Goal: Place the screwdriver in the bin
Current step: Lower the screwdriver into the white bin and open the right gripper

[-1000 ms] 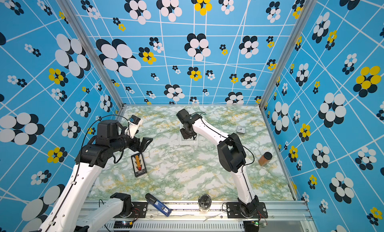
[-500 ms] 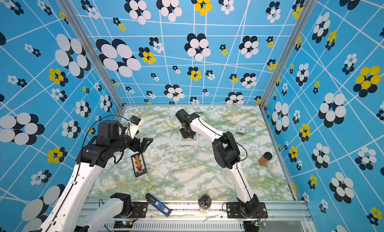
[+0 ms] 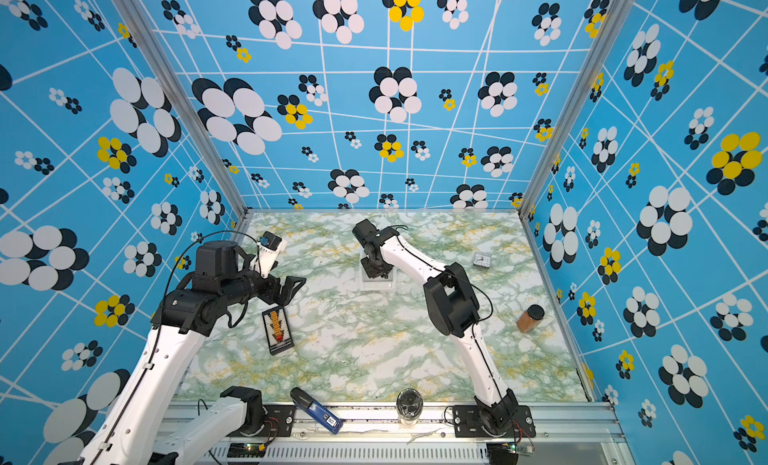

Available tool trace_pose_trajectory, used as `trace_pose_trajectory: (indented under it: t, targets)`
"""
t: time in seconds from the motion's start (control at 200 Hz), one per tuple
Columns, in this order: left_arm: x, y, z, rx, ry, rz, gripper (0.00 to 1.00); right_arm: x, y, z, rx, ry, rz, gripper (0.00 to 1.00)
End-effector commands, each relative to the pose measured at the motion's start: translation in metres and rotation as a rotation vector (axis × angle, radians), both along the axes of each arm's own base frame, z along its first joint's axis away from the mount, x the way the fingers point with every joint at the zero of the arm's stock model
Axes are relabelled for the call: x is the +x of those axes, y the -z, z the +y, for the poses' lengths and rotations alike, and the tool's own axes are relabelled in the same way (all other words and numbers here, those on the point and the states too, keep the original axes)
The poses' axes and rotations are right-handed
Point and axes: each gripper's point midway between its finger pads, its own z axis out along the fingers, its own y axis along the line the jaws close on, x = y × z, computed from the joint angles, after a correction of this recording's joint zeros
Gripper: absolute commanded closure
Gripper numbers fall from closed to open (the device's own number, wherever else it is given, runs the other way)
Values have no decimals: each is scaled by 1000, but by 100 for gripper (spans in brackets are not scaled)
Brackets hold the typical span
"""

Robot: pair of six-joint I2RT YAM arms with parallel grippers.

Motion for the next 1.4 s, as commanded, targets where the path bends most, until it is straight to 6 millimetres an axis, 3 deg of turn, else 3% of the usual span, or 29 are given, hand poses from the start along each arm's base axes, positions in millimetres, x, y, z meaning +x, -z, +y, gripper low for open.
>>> trace_pose_trajectory:
  t: [0.0, 0.545, 0.97, 1.205, 1.394]
  targets:
    - [-1, 5, -4, -12, 11, 15, 1, -1, 13, -6, -24, 5, 32, 80]
    - [1, 7, -4, -17, 8, 23, 1, 0, 31, 6, -5, -11, 88, 78]
    - [0, 8, -6, -31, 15, 23, 1, 0, 25, 2, -33, -27, 89, 74]
    - [-2, 7, -6, -35, 14, 22, 1, 8, -2, 2, -18, -16, 20, 69]
    - [15, 12, 11, 32, -86, 8, 1, 15, -51, -3, 10, 7, -81, 65]
